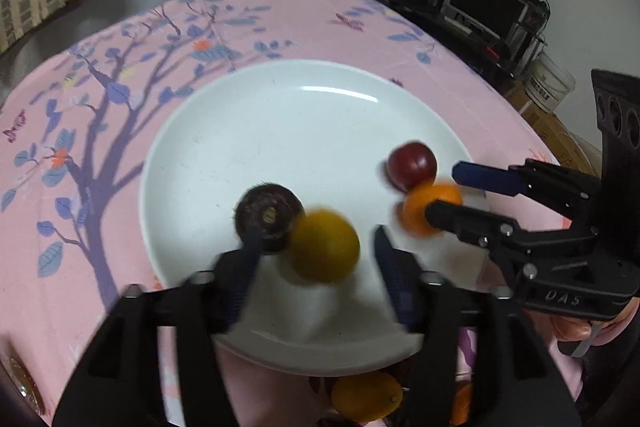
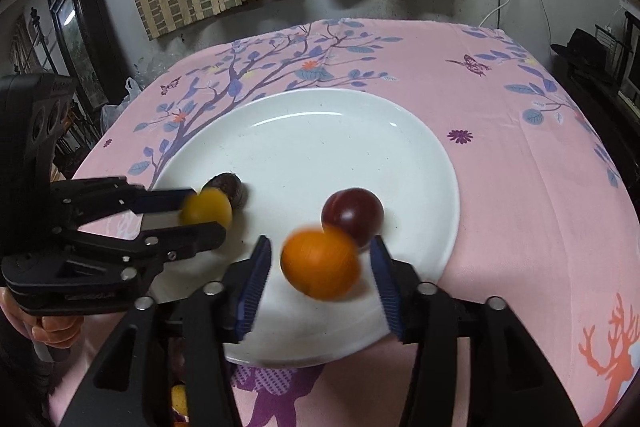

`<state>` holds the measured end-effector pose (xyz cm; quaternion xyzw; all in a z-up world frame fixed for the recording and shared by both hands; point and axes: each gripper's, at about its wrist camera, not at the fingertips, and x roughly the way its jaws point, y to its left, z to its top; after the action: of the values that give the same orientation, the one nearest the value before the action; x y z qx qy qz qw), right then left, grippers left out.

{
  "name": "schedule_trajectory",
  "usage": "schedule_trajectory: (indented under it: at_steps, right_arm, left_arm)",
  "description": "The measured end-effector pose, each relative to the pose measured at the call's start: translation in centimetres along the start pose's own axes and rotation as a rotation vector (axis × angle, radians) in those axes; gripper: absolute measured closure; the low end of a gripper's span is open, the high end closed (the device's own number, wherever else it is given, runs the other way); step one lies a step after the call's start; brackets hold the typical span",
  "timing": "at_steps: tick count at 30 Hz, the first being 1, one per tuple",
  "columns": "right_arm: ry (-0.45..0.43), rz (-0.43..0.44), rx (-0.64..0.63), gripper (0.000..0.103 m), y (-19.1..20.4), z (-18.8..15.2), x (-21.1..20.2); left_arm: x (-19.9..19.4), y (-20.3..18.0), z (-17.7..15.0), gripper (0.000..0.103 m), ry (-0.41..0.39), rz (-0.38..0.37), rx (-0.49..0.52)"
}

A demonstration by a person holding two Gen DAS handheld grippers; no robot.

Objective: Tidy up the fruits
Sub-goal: 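Lower both held fruits onto the white plate and open both tools, then grasp a red cherry tomato with the right tool while the left tool grasps a tangerine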

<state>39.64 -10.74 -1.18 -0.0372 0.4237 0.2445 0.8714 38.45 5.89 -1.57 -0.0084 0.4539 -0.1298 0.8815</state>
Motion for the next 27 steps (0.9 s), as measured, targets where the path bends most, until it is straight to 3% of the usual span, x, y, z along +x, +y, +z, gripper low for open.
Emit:
schedule_trajectory:
  at_steps: [3, 6, 8, 18, 22, 27]
  right_arm:
    - [-0.046, 0.011, -0.031, 0.047, 0.6, -0.4, -2.4]
    - [-0.086, 0.057, -0.059, 0.043, 1.2, -1.9, -5.0]
    - [-0.088, 0.064, -0.061, 0.042, 1.2, -3.2, -5.9]
    - [-0.030, 0.059, 0.081, 0.045, -1.1, -10.1, -7.7]
    - [0.019, 0.074, 0.120, 0.056, -1.2, -11.2, -6.9]
    - [0.041, 0.094, 0.179, 0.058, -1.9, -12.2, -6.3]
  left_arm:
    - [-2.4, 0.0, -0.5, 0.032, -0.044, 0.016, 0.015]
    - [-4.9, 0.5, -1.9, 0.020, -0.084, 0.033, -0.003]
    - [-6.1, 1.0, -3.6, 0.019, -0.090, 0.050, -0.017]
    - [-9.0, 2.3, -12.2, 0.017, -0.060, 0.078, -0.059]
    - [-9.6, 2.6, -13.8, 0.017, -0.065, 0.041, -0.083]
    - [-10.2, 2.8, -14.7, 0.017, -0.076, 0.011, -0.101]
